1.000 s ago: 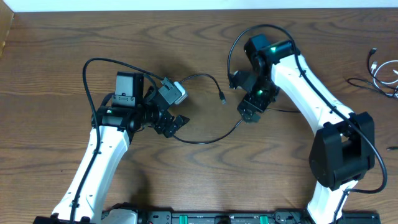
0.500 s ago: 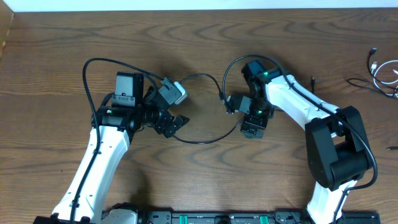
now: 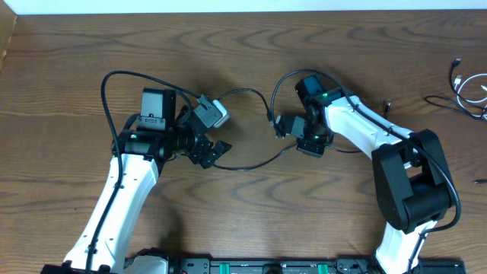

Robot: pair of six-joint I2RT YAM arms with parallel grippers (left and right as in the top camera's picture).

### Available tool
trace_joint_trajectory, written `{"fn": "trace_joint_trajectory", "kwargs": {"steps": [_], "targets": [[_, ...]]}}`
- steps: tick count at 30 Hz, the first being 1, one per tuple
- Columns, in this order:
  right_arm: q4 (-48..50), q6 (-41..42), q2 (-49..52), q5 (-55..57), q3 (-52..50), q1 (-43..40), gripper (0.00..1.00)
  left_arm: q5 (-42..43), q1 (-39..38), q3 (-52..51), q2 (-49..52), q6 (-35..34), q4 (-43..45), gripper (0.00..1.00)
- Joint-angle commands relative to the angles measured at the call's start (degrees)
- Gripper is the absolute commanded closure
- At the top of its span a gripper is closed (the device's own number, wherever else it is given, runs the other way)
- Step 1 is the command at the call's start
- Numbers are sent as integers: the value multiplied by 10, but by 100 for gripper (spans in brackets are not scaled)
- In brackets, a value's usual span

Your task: Untangle cables

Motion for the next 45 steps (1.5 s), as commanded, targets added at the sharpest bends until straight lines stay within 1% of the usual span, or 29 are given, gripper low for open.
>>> {"fn": "trace_joint_trajectory", "kwargs": {"steps": [1,5,8,13,16,19,21,24,28,34,36,39,45], "targets": [[24,100,-11,27,5,5,99,-3,-1,5,1,-5,-2,10],[67,241,-41,101,42,3,99,-3,-1,5,1,-5,-2,10],[87,293,-77,175,75,-1,99,-3,-1,5,1,-5,-2,10],[142,356,-144,360,123,-27,99,-3,-1,5,1,-5,-2,10],[188,363,-176,461,138,-64,99,-3,-1,5,1,-5,-2,10],[236,371,-198,526,140,-119,99,-3,-1,5,1,-5,-2,10],[262,393,-207,563,141,-168,99,-3,-1,5,1,-5,-2,10],[276,442,-209,602,141,-247,99,-3,-1,5,1,-5,-2,10],[271,509,-209,591,140,-350,99,-3,-1,5,1,-5,-2,10],[276,512,-209,527,141,-459,99,-3,-1,5,1,-5,-2,10],[276,513,-209,508,141,-483,99,-3,-1,5,1,-5,-2,10],[268,559,-209,496,141,-508,99,-3,-1,5,1,-5,-2,10],[240,578,-209,357,140,-528,99,-2,-1,5,1,-5,-2,10]]}}
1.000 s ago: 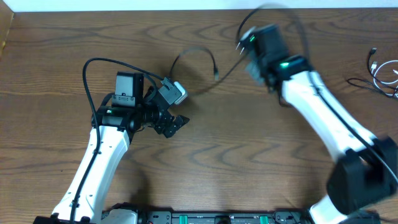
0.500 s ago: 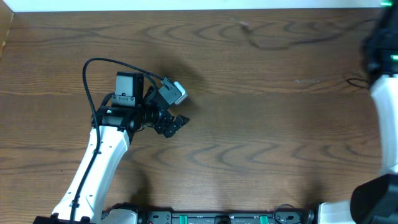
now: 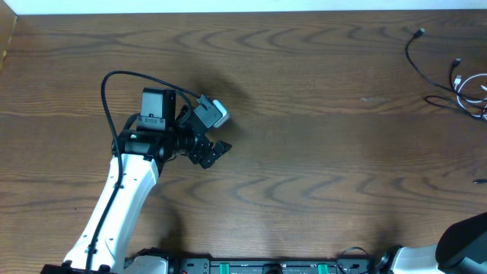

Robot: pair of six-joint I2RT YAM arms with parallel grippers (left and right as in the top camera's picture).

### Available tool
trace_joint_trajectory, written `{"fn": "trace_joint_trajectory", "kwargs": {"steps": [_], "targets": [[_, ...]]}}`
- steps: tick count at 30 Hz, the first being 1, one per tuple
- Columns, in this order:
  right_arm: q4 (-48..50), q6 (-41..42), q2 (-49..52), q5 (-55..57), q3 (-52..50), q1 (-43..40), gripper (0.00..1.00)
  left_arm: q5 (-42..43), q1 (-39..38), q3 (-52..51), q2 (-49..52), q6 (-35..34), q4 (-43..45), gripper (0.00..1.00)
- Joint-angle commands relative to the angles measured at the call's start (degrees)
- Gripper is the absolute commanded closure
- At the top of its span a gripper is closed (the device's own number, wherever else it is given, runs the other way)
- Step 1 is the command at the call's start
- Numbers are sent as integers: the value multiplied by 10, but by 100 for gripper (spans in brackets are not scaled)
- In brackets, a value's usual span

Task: Untangle cables
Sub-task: 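Carry the black cable off the right edge and release it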

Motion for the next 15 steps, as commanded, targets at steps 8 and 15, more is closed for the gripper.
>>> {"fn": "trace_joint_trajectory", "kwargs": {"steps": [8,15], "targets": [[59,37,12,-273,1,-15,99,2,-1,5,1,-5,-6,10],[123,60,59,-397,1,-28,99,4,-1,5,1,-5,-6,10]]}}
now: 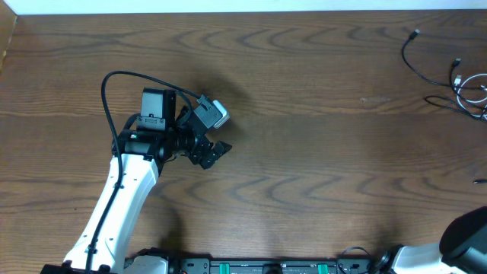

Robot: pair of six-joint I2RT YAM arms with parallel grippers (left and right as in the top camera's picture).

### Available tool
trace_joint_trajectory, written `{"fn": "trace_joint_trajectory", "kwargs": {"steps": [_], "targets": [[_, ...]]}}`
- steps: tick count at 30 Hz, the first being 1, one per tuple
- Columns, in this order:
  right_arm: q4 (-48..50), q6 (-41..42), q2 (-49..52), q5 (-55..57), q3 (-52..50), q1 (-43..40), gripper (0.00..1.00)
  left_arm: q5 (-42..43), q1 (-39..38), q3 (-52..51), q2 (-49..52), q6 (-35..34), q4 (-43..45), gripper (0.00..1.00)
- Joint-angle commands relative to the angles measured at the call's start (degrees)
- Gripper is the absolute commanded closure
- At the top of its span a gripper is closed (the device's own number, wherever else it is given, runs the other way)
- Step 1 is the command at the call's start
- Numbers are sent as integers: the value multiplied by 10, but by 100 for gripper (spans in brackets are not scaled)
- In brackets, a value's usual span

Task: Untangle cables
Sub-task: 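Carry the black cable off the right edge and release it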

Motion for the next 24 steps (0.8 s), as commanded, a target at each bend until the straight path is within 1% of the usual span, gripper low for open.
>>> {"fn": "trace_joint_trajectory", "kwargs": {"steps": [1,3,4,5,6,7,9,13,19,21,22,24], "targets": [[0,25,37,-69,1,-4,99,3,-1,5,1,-5,-2,10],[-12,26,57,-69,1,-4,98,3,-1,5,1,-5,-2,11],[-21,26,65,-70,1,-4,89,3,-1,5,1,-5,-2,10],[-33,26,73,-74,1,-4,60,3,-1,5,1,-5,-2,10],[-46,24,80,-81,1,-4,26,3,-1,5,1,-5,-2,10],[-57,14,87,-94,1,-4,1,3,-1,5,1,-5,-2,10],[-78,-11,97,-125,1,-4,1,3,-1,5,1,-5,-2,10],[-94,-12,98,-140,1,0,1,3,-1,5,1,-5,-2,10],[-82,-12,68,-229,1,18,1,3,-1,5,1,-5,-1,10],[-61,-12,42,-226,1,34,1,3,-1,5,1,-5,-1,10],[-47,-12,24,-206,1,44,1,3,-1,5,1,-5,-1,9],[-32,-6,-12,-133,1,64,1,3,-1,5,1,-5,-2,9]]}}
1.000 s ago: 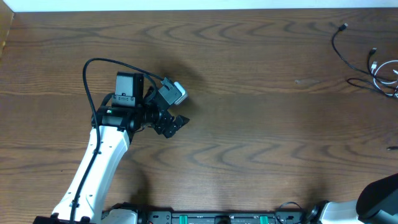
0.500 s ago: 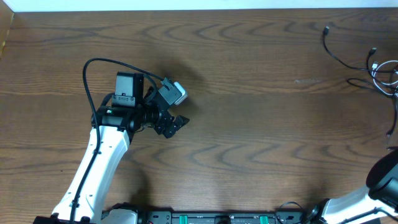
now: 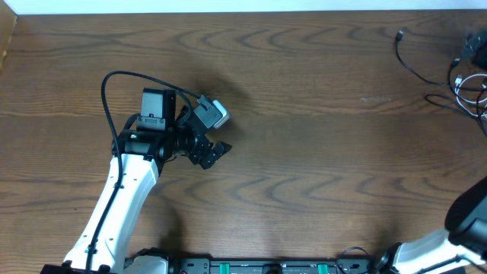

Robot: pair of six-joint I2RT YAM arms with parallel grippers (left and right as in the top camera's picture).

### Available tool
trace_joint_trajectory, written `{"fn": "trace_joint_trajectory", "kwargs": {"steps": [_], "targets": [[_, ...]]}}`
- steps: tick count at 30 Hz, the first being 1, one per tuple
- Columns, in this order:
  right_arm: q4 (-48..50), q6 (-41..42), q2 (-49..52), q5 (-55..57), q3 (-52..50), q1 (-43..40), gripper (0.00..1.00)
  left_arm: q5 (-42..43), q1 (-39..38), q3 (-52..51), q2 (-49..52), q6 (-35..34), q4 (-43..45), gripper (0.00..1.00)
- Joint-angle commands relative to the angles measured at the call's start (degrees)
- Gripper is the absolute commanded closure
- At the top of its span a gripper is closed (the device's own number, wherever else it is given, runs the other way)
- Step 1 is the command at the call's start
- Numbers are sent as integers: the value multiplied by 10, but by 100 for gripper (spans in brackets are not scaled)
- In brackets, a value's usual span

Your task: Untangle cables

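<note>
A thin black cable lies at the far right of the table, with its plug end near the back edge, and curves toward the right edge. A dark part of my right gripper shows at the right edge by that cable; its fingers are hidden. My right arm enters at the bottom right corner. On the left, my left gripper rests low over the wood, its fingers spread with nothing between them.
A bundle of white and black cables lies at the right edge, partly cut off by the frame. The left arm's own black cable loops above its wrist. A white wall strip runs along the table's back edge.
The black cable's plug end has shifted a little left along the back edge. A dark part of the right gripper now shows at the right edge. The left arm has not moved.
First my right gripper was at the table's middle on a black cable that ran past the left gripper. Then the arm and cable were gone from the middle and the cable lay at the far right. Its plug end has since crept left.
</note>
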Motion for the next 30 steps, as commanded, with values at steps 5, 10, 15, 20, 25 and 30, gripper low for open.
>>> {"fn": "trace_joint_trajectory", "kwargs": {"steps": [5,10,15,20,25,30], "targets": [[-43,78,-167,391,6,85,1,3,-1,5,1,-5,-2,9],[-230,251,-242,593,6,105,1,3,-1,5,1,-5,0,10],[-351,330,-310,611,5,104,1,-1,-1,5,-6,-5,9,10],[-379,321,-394,619,3,104,1,-2,-1,5,-50,-5,22,10],[-380,285,-503,579,-11,104,1,-51,-1,5,-144,-28,50,10],[-369,226,-607,553,-49,104,1,-116,-1,5,-237,-42,68,10]]}}
